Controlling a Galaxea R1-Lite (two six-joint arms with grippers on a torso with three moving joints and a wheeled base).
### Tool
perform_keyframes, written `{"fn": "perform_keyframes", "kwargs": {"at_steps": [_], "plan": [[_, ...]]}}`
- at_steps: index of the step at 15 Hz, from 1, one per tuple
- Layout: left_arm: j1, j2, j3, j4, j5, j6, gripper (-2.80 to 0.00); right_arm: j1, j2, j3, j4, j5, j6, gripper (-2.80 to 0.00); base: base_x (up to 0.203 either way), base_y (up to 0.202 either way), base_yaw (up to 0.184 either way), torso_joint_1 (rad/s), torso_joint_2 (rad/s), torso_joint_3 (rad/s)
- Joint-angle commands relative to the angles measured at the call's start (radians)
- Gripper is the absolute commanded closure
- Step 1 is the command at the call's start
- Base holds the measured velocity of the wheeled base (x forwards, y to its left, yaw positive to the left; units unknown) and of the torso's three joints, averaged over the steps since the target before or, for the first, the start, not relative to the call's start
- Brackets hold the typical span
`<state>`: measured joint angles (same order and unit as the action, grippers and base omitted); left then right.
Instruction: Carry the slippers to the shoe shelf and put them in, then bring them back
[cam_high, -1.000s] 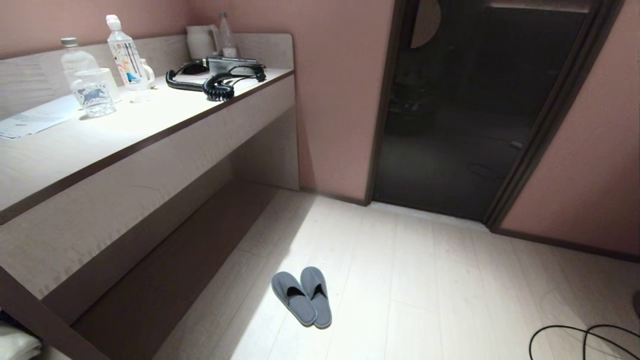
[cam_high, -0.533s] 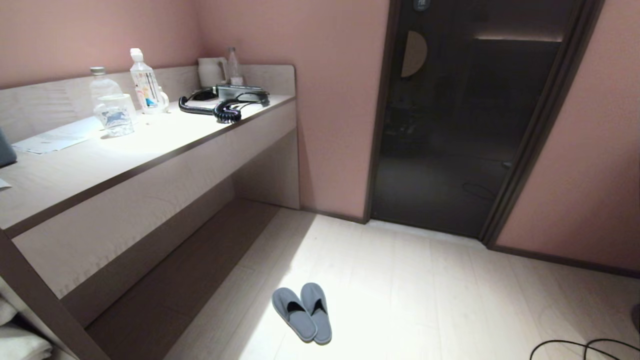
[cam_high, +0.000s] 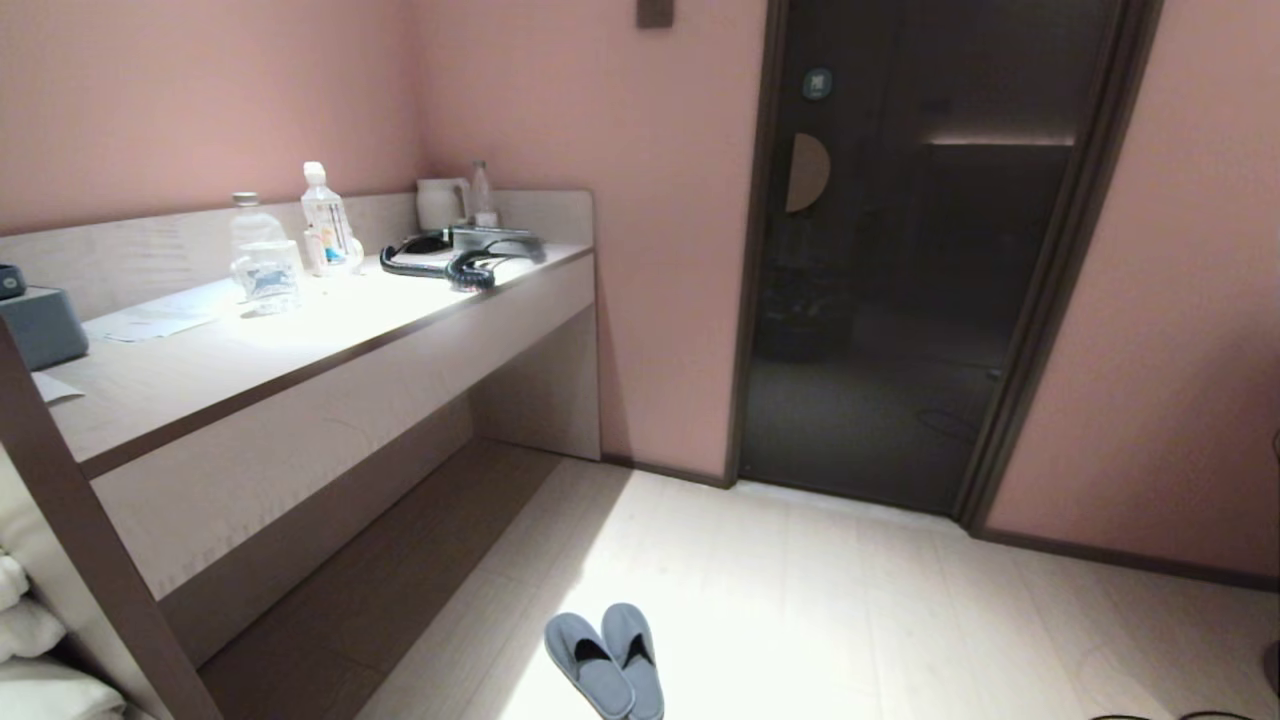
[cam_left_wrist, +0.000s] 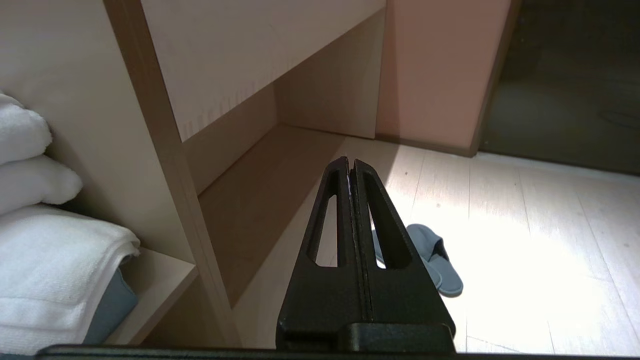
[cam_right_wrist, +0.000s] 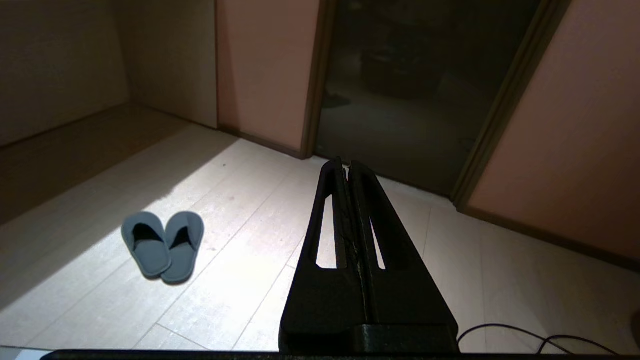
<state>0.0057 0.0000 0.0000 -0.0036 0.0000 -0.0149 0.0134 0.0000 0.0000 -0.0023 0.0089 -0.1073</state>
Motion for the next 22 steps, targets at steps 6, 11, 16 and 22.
{"fn": "perform_keyframes", "kwargs": {"at_steps": [6,11,16,22], "plan": [[0.0,0.0,0.0,0.004,0.002,0.023,0.0,0.0,0.002,0.0,0.001,0.0,0.0,0.0,0.0,0.0,0.0,0.004,0.0,0.177],[0.0,0.0,0.0,0.004,0.0,0.032,0.0,0.0,0.002,0.0,0.001,0.0,-0.002,0.0,0.0,0.0,0.0,0.001,0.0,0.015],[0.0,0.0,0.0,0.004,0.002,0.029,0.0,0.0,0.002,0.0,0.001,0.0,-0.002,0.0,0.0,0.0,0.0,0.0,0.0,0.0],[0.0,0.0,0.0,0.004,0.002,0.029,0.0,0.0,0.002,0.001,0.001,0.0,0.0,0.0,0.0,0.0,0.0,0.0,0.0,-0.013]]}}
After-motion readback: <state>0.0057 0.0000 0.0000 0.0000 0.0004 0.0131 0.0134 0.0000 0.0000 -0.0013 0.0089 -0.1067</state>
